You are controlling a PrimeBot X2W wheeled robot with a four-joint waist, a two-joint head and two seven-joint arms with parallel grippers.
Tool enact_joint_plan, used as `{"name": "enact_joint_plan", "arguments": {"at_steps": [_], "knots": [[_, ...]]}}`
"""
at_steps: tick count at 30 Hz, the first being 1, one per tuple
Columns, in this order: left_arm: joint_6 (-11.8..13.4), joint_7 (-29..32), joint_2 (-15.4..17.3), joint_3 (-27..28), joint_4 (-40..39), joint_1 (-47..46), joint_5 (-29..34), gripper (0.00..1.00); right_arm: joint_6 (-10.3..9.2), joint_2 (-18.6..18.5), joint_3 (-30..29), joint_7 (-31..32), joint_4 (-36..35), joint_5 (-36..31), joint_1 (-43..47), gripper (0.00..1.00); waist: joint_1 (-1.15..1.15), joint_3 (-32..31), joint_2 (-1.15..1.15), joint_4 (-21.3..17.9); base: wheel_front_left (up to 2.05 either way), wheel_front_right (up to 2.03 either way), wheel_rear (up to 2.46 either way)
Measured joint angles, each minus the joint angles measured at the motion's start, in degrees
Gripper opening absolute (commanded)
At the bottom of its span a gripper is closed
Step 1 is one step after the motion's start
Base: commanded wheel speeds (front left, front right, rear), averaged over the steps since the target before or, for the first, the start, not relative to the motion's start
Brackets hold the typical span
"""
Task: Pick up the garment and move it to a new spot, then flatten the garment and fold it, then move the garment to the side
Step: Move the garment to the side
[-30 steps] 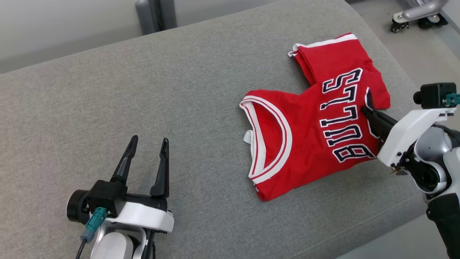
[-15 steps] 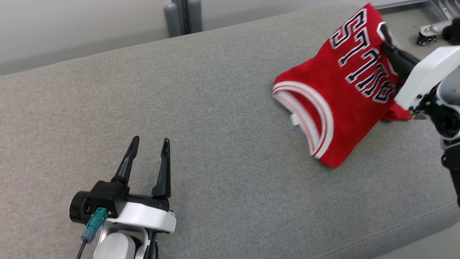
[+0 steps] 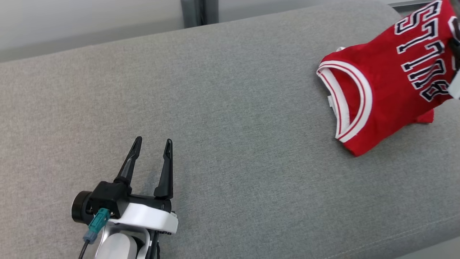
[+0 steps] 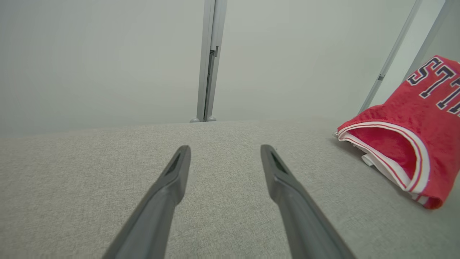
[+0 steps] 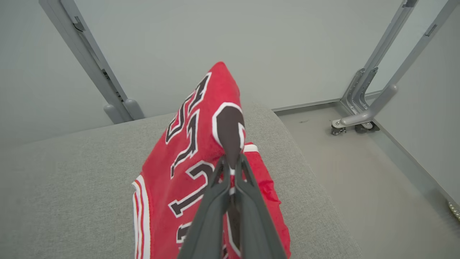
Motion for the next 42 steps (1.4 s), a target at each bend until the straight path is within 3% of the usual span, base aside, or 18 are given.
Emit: {"name": "enact_joint_plan", "arguments": {"at_steps": [13,21,22,23,24,25,35,42], "knots": [[-0.07,0.00,1.20,0.23,-0.91,-1.60,1.15,1.00,0.00,-2.94,-13.78,-10.00,17.42,-17.50,-4.67,0.00,0.00,6.55,0.00,5.05,0.00,0.00,0.00],[0.00,0.00,1.62,0.55,-1.70,-1.69,1.35,1.00,0.00,-4.17,-24.94,-12.23,21.80,-31.20,-5.86,0.00,0.00,9.20,0.00,7.88,0.00,0.00,0.00],[0.00,0.00,1.63,0.56,-1.76,-1.69,1.35,1.00,0.01,-3.74,-26.04,-12.79,21.75,-32.72,-5.86,0.05,0.00,9.40,0.00,8.04,0.00,0.00,0.00],[0.01,0.00,1.63,0.55,-1.88,-1.69,1.35,1.00,0.01,-3.38,-27.00,-13.19,21.62,-34.45,-5.86,0.35,0.00,9.56,0.00,8.15,0.00,0.00,0.00],[0.01,0.00,1.66,0.56,-1.93,-1.70,1.35,1.00,0.01,-3.04,-27.88,-13.43,21.42,-35.77,-5.88,0.74,0.00,9.71,0.00,8.22,0.00,0.00,0.00],[0.01,0.00,1.67,0.54,-1.94,-1.71,1.35,1.00,0.01,-2.66,-29.09,-14.17,21.02,-37.29,-5.88,1.00,0.00,9.83,0.00,8.25,0.00,0.00,0.00],[0.26,0.00,1.87,0.44,-1.72,-2.18,1.36,1.00,0.01,2.11,-35.18,-15.72,19.67,-45.64,-6.09,1.00,0.00,9.49,0.00,7.52,0.00,0.00,0.00],[0.51,0.00,1.98,0.22,-1.63,-2.19,1.35,1.00,0.01,4.09,-34.77,-18.62,21.20,-46.87,-6.59,1.00,0.00,7.76,0.00,6.48,0.00,0.00,0.00]]}}
